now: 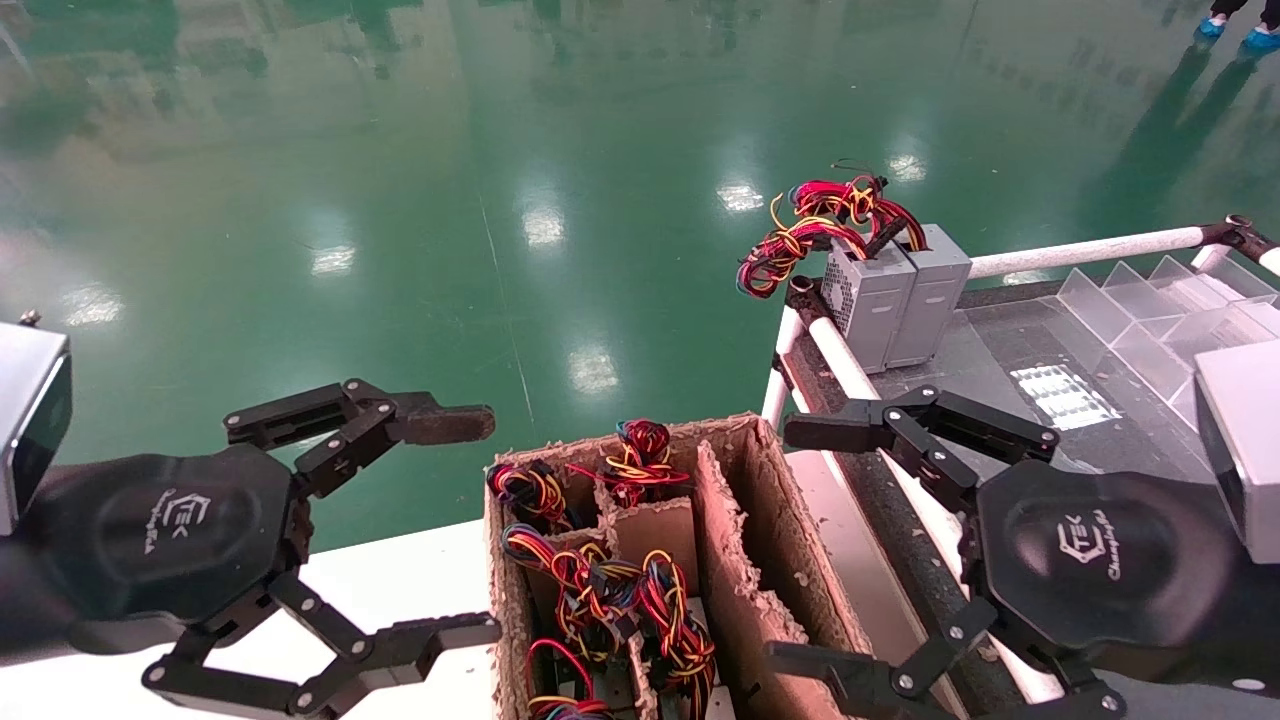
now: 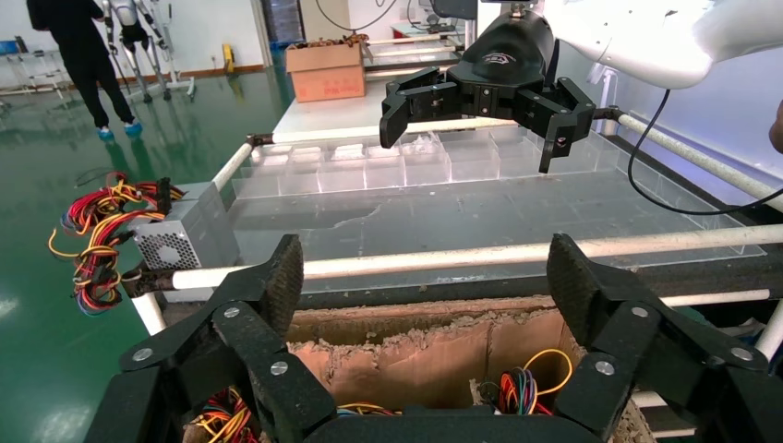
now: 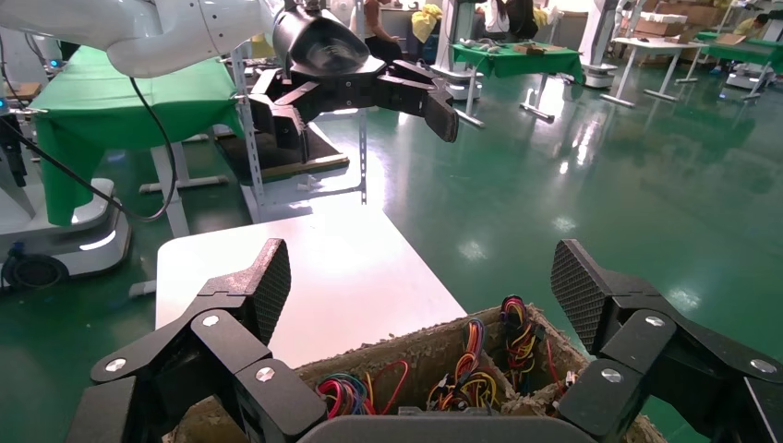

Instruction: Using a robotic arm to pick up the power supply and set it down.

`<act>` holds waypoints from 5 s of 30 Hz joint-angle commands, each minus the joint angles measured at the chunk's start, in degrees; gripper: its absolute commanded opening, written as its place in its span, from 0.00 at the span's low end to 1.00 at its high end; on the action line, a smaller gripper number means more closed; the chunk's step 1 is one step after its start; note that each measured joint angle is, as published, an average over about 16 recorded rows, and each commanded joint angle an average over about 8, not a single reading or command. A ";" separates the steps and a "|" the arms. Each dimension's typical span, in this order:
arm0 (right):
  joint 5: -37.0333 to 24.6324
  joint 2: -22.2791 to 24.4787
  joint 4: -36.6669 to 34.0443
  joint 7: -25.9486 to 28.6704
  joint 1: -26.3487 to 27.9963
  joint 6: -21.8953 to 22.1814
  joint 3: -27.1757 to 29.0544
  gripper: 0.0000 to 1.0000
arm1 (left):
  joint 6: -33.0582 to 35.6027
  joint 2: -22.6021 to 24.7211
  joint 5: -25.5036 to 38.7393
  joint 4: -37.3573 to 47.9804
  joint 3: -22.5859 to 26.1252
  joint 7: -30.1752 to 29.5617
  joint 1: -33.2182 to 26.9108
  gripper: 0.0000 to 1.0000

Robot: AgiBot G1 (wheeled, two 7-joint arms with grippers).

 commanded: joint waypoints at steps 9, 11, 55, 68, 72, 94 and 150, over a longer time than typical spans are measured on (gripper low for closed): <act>0.00 0.00 0.00 0.00 0.00 0.00 0.00 1.00 | 0.00 0.00 0.00 0.00 0.00 0.00 0.00 0.00; 0.00 0.00 0.00 0.00 0.00 0.00 0.00 1.00 | 0.00 0.00 0.00 0.00 0.00 0.00 0.00 0.00; -0.56 0.46 -0.69 -0.01 -0.54 0.39 -0.09 1.00 | 0.01 0.00 0.00 0.02 0.01 0.01 -0.01 1.00; -7.20 1.04 -1.02 0.61 -1.61 0.72 -3.34 1.00 | 0.01 0.00 -0.01 0.03 0.02 0.01 -0.01 1.00; -11.39 0.04 -0.91 1.21 -1.18 0.18 -5.91 1.00 | 0.01 0.00 -0.01 0.03 0.02 0.02 -0.02 1.00; -20.86 -5.78 -2.41 -4.45 0.15 -1.57 -13.24 0.00 | 0.00 -0.01 -0.02 0.03 0.04 0.02 -0.02 1.00; -1.97 1.79 -2.69 -5.99 0.23 -1.39 -2.04 0.00 | -0.01 -0.02 -0.05 0.03 0.09 0.05 -0.03 1.00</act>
